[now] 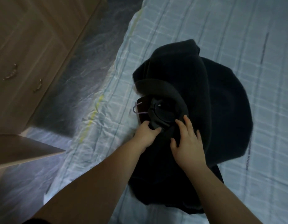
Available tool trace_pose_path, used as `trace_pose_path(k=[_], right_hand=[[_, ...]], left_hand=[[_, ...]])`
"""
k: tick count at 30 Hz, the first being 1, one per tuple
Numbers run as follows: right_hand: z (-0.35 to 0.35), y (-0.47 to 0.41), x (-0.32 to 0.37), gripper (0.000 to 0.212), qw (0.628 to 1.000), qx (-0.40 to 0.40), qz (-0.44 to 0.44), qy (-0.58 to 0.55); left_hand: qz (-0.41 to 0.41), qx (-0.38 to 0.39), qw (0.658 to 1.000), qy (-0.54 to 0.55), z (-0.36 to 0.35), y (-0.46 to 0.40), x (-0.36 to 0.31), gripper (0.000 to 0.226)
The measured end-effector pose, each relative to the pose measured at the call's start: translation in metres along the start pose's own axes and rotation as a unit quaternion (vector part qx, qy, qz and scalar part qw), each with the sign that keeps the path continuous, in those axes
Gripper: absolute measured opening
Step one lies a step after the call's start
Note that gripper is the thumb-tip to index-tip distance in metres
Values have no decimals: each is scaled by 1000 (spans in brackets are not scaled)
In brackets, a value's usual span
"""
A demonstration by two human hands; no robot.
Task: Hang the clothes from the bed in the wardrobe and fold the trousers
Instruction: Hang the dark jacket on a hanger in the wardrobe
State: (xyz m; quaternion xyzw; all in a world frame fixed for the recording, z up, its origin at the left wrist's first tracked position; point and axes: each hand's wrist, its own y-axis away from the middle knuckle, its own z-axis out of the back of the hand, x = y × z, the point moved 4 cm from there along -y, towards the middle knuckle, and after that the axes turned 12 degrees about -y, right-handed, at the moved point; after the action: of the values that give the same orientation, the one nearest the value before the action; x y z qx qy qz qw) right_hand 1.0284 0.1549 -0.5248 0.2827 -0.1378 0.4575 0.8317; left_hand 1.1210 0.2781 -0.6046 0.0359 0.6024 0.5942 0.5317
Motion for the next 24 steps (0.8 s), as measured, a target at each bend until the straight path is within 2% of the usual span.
trace_pose_path(k=[4, 7, 9, 11, 14, 16, 20, 24], right_hand=[[9, -7, 5, 44, 998, -15, -21, -62], [28, -11, 10, 26, 987, -43, -72, -135], [41, -13, 13, 29, 979, -70, -110, -158], [50, -13, 18, 41, 973, -77, -146, -164], [56, -16, 25, 58, 968, 0, -202, -147], [62, -12, 33, 51, 960, 43, -220, -169], [84, 17, 55, 23, 958, 9, -164, -235], [107, 62, 76, 22, 954, -45, -82, -285]], left_hand=[[28, 41, 987, 150, 1, 3, -6, 17], [25, 60, 982, 179, 4, 11, -17, 14], [-7, 65, 975, 213, 8, 21, -28, 19], [-24, 98, 957, 273, 9, 34, -37, 26], [-30, 123, 938, 324, 15, 53, -40, 32], [-27, 138, 930, 338, 22, 66, -38, 32], [-43, 167, 938, 302, 38, 95, -43, 45], [-125, 179, 950, 224, 47, 141, -62, 29]])
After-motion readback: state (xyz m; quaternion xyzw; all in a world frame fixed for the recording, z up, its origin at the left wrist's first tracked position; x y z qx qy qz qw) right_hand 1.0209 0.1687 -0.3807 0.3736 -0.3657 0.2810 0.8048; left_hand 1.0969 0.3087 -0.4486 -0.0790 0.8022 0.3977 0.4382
